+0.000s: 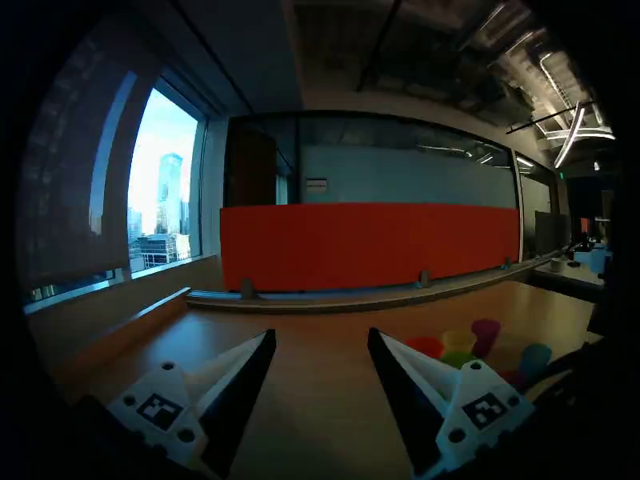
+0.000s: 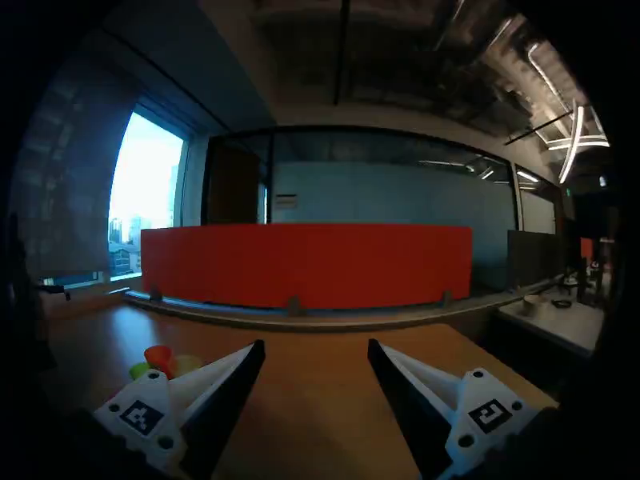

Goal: Pour water

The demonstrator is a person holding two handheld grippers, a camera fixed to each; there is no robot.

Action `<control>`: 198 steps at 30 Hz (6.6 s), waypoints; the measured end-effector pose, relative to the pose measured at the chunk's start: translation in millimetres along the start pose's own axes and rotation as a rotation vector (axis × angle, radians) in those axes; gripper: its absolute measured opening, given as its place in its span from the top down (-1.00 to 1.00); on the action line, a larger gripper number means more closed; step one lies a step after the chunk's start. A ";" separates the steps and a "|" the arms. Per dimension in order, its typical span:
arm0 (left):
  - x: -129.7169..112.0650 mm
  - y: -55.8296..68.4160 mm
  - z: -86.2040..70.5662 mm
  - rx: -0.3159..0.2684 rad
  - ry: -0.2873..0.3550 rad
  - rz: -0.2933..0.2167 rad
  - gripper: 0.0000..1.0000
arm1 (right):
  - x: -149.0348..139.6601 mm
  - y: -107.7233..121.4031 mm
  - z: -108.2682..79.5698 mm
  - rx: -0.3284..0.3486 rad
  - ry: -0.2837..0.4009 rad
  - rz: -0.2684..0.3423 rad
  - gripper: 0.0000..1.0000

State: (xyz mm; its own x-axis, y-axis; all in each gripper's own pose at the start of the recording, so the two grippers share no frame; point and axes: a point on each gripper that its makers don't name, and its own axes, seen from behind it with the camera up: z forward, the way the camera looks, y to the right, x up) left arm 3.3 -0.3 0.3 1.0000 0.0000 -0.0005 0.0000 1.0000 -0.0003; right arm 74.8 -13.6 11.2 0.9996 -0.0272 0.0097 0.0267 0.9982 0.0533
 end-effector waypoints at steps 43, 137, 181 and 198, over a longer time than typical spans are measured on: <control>113.2 51.0 17.4 -0.371 -0.051 -0.053 -0.69 | 89.7 -69.2 1.5 0.375 -0.056 0.022 -0.99; -107.6 168.6 33.8 -0.910 -0.469 0.290 -0.69 | -96.4 -138.8 -43.5 0.747 -0.541 -0.133 -0.99; -168.2 221.5 77.4 -0.985 -0.574 0.336 -0.70 | -149.8 -140.1 -49.5 0.761 -0.625 -0.159 -0.99; -169.7 229.9 83.9 -0.997 -0.568 0.337 -0.69 | -161.1 -143.5 -47.8 0.771 -0.636 -0.172 -0.99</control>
State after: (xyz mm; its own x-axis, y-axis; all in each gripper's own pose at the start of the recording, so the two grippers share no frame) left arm -166.3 229.6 84.2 0.8068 0.5132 0.2927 -0.0114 0.5090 -0.8607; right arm -89.5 -150.0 -45.8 0.7858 -0.4148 0.4588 -0.0694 0.6780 0.7318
